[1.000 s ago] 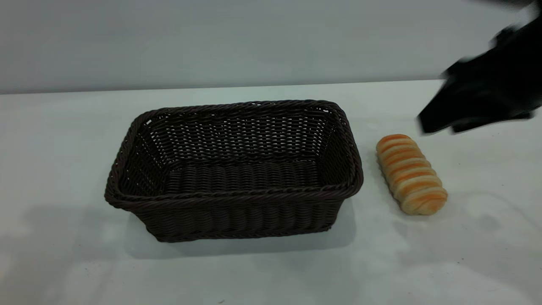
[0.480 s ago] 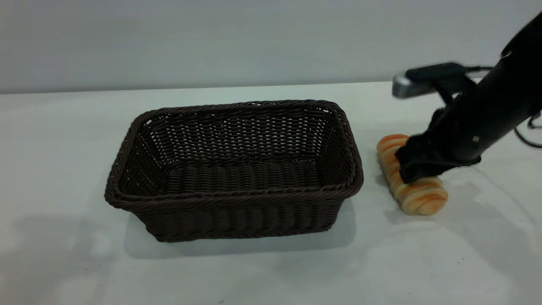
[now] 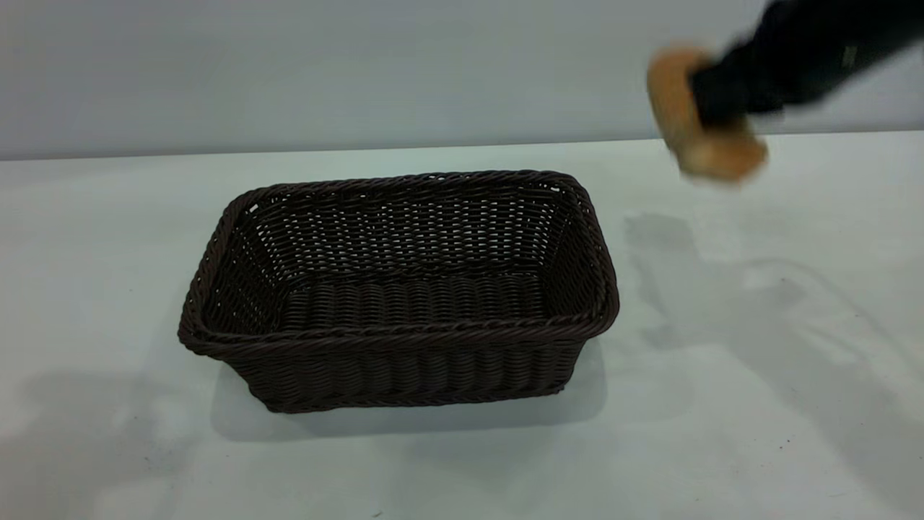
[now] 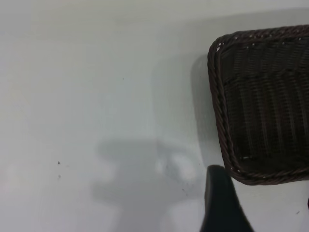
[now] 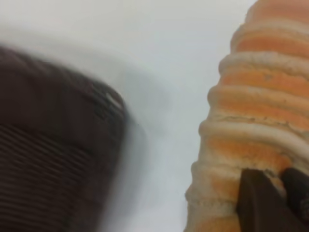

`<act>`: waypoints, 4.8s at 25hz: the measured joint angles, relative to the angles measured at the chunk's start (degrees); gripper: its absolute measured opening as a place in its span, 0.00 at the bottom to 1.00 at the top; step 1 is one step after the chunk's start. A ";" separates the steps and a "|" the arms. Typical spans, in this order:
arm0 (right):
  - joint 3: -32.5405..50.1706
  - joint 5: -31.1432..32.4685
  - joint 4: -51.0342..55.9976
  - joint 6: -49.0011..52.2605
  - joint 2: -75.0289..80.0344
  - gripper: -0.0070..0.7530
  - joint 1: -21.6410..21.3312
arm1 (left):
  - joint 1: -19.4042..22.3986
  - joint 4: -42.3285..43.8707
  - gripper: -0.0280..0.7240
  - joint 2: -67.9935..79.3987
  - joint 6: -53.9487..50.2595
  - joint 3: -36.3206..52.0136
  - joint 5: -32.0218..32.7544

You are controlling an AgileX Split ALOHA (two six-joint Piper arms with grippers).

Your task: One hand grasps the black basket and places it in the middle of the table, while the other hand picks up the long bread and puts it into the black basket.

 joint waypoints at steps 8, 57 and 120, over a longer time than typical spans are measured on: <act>-3.48 8.50 4.58 -1.55 4.71 0.10 13.04 | 0.00 -0.05 0.69 0.00 0.48 0.00 0.54; 30.62 52.43 -65.35 70.80 -88.51 0.48 4.53 | 0.00 -3.68 0.62 -63.61 8.04 35.09 18.51; 31.39 56.56 -66.48 68.38 -99.39 0.32 -13.71 | 11.41 -4.30 0.62 -72.31 10.39 36.00 17.81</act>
